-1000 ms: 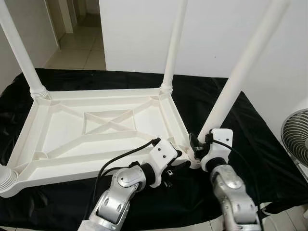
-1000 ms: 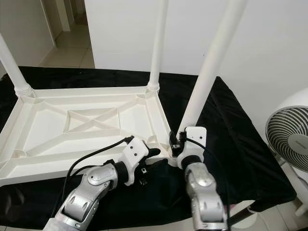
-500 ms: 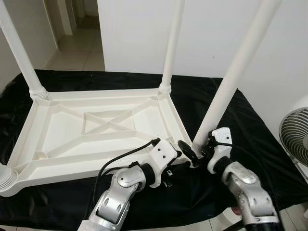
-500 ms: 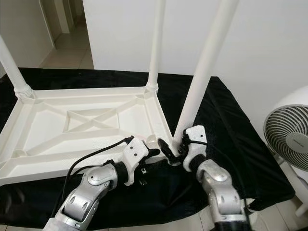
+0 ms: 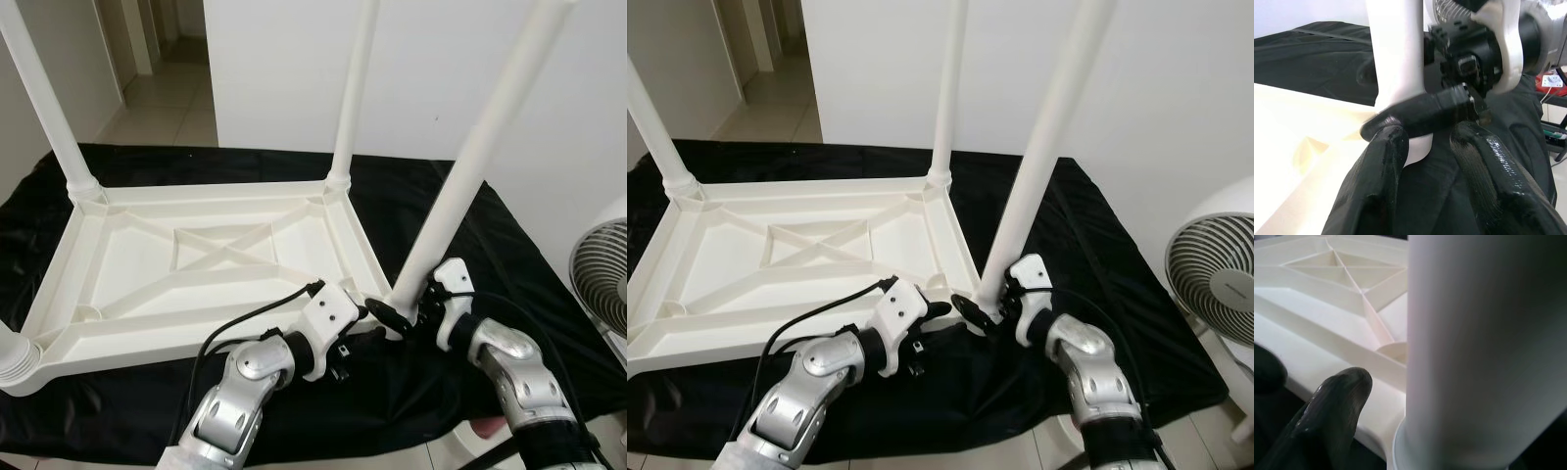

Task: Building children table

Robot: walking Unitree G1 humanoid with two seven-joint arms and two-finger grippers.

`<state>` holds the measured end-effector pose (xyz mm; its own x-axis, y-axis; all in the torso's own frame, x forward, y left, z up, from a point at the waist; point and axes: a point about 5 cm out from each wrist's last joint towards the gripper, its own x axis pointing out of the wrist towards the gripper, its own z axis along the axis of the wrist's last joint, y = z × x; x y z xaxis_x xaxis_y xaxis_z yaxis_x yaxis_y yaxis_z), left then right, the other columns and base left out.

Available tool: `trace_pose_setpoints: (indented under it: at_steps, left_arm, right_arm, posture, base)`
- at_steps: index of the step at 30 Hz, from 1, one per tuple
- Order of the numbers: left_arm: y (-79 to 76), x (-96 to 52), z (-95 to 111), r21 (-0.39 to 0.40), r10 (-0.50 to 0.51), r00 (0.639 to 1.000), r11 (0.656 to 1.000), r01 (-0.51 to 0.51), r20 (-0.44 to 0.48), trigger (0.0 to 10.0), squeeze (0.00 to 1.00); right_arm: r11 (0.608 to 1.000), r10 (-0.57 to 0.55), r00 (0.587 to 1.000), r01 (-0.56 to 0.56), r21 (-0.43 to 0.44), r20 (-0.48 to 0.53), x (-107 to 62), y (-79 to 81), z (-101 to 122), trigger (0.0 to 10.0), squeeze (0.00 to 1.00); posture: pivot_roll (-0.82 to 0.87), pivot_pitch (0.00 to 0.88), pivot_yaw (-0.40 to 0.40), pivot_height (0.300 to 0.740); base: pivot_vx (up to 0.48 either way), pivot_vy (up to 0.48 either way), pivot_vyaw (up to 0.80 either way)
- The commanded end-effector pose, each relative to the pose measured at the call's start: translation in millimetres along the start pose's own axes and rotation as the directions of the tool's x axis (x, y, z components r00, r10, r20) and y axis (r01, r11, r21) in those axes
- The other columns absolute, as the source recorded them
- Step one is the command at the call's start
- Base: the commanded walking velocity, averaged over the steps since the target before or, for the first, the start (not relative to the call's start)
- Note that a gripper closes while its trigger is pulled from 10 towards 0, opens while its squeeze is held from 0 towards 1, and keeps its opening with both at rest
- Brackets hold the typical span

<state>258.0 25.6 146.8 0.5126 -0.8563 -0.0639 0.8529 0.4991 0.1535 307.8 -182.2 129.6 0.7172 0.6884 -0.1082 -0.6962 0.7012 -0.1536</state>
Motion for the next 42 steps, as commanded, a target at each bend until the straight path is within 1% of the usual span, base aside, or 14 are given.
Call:
trace_pose_setpoints:
  at_steps: [1, 2, 14, 15, 16, 25, 27, 29, 30, 31, 32, 36, 39, 42]
  left_arm:
    - [2.8, 0.2, -1.1, 0.001, 0.05, 0.999, 0.999, -0.05, -0.008, 10.0, 0.0]
    - [3.0, 0.4, -0.7, 0.001, 0.049, 0.999, 0.999, -0.049, -0.008, 10.0, 0.0]
    - [-0.5, -0.1, -2.9, -0.017, 0.043, 0.999, 0.999, -0.043, -0.02, 10.0, 0.0]
    - [-0.3, 0.1, -3.7, -0.014, 0.046, 0.999, 0.999, -0.047, -0.022, 10.0, 0.0]
    - [0.0, 0.2, -4.6, -0.011, 0.052, 0.998, 0.999, -0.053, -0.025, 10.0, 0.0]
    - [1.0, -0.8, -6.8, -0.026, 0.083, 0.996, 0.996, -0.084, -0.03, 10.0, 0.0]
    - [1.0, -0.8, -6.8, -0.026, 0.083, 0.996, 0.996, -0.084, -0.03, 10.0, 0.0]
    - [1.1, -1.4, -7.0, -0.028, 0.085, 0.996, 0.996, -0.086, -0.031, 10.0, 0.0]
    - [1.0, -2.2, -7.4, -0.03, 0.085, 0.996, 0.996, -0.086, -0.032, 10.0, 0.0]
    - [1.0, -2.2, -7.4, -0.03, 0.085, 0.996, 0.996, -0.086, -0.032, 10.0, 0.0]
    - [1.3, -2.9, -8.4, -0.031, 0.082, 0.996, 0.996, -0.083, -0.037, 10.0, 0.0]
    - [1.5, -2.9, -8.8, -0.031, 0.081, 0.996, 0.996, -0.083, -0.039, 10.0, 0.0]
    - [0.7, -3.1, -8.9, -0.023, 0.069, 0.997, 0.997, -0.07, -0.041, 10.0, 0.0]
    - [1.6, -3.0, -9.0, -0.024, 0.067, 0.997, 0.997, -0.068, -0.041, 10.0, 0.0]
  right_arm:
    - [1.0, 0.025, 0.999, -0.025, -0.005, -0.026, 1.9, 1.7, -4.4, 10.0, 0.0]
    - [0.999, 0.038, 0.999, -0.038, -0.007, -0.033, 4.0, 1.8, -6.3, 0.0, 0.0]
    - [0.999, 0.039, 0.998, -0.039, 0.002, -0.048, 4.6, -2.8, -16.0, 0.0, 0.0]
    - [1.0, 0.018, 0.999, -0.018, 0.009, -0.047, 3.9, -3.0, -16.0, 4.4, 0.0]
    - [1.0, -0.013, 0.999, 0.013, 0.01, -0.04, 3.4, -3.2, -15.2, 10.0, 0.0]
    - [0.946, -0.313, 0.95, 0.309, 0.096, 0.025, -0.6, 10.5, -8.0, 10.0, 0.0]
    - [0.946, -0.313, 0.95, 0.309, 0.096, 0.025, -0.6, 10.5, -8.0, 10.0, 0.0]
    - [0.905, -0.41, 0.912, 0.407, 0.124, -0.005, -1.7, 15.1, -10.2, 10.0, 0.0]
    - [0.847, -0.509, 0.86, 0.509, 0.154, -0.042, -4.1, 18.4, -14.1, 10.0, 0.0]
    - [0.847, -0.509, 0.86, 0.509, 0.154, -0.042, -4.1, 18.4, -14.1, 10.0, 0.0]
    - [0.747, -0.634, 0.767, 0.641, 0.176, -0.104, -8.4, 25.2, -19.3, 10.0, 0.0]
    - [0.718, -0.664, 0.739, 0.673, 0.177, -0.117, -9.6, 27.2, -20.3, 10.0, 0.0]
    - [0.557, -0.794, 0.588, 0.806, 0.199, -0.158, -12.7, 37.2, -18.7, 10.0, 0.0]
    - [0.57, -0.789, 0.598, 0.798, 0.194, -0.142, -8.3, 40.7, -13.9, 10.0, 0.0]
  posture:
    - [0.0, 0.007, -0.037, 0.74]
    - [0.01, 0.011, -0.035, 0.74]
    - [0.02, 0.026, -0.05, 0.74]
    - [0.01, 0.027, -0.051, 0.74]
    - [0.01, 0.029, -0.051, 0.74]
    - [0.0, 0.045, -0.054, 0.74]
    - [0.0, 0.045, -0.054, 0.74]
    - [0.0, 0.048, -0.051, 0.74]
    - [-0.01, 0.049, -0.045, 0.74]
    - [-0.01, 0.049, -0.045, 0.74]
    - [-0.01, 0.049, -0.045, 0.74]
    - [-0.01, 0.049, -0.045, 0.74]
    - [-0.01, 0.048, -0.047, 0.74]
    - [-0.01, 0.04, -0.047, 0.74]
  base:
    - [0.0, 0.0, 0.0]
    - [0.0, 0.0, 0.0]
    - [0.0, 0.0, 0.0]
    - [0.0, 0.0, 0.0]
    - [0.0, 0.0, 0.0]
    - [0.0, 0.0, 0.0]
    - [0.0, 0.0, 0.0]
    - [0.0, 0.0, 0.0]
    - [0.0, 0.0, 0.0]
    - [0.0, 0.0, 0.0]
    - [0.0, 0.0, 0.0]
    - [0.0, 0.0, 0.0]
    - [0.0, 0.0, 0.0]
    - [0.0, 0.0, 0.0]
